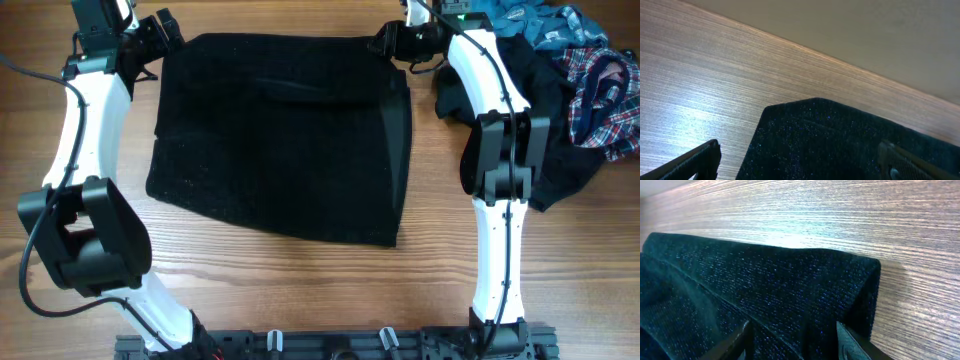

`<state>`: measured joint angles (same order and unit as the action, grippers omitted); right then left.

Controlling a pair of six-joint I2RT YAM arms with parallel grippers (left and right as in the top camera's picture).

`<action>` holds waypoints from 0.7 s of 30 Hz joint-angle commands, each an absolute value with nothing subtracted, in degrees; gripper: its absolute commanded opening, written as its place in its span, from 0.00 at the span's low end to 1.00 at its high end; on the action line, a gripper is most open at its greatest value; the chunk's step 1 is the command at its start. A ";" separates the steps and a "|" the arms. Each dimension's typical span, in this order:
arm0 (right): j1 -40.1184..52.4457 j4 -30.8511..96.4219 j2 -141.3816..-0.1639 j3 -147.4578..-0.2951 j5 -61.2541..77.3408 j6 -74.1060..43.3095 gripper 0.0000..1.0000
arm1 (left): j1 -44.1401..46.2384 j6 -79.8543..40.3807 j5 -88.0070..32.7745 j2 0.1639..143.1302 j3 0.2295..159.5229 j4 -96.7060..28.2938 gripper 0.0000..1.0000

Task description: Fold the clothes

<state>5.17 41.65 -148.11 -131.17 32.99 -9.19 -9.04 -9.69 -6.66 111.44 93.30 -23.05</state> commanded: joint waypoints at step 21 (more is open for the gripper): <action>6.74 35.14 -150.52 -131.68 30.76 -8.97 0.04 | -8.84 -9.21 -5.91 111.44 94.56 -23.35 1.00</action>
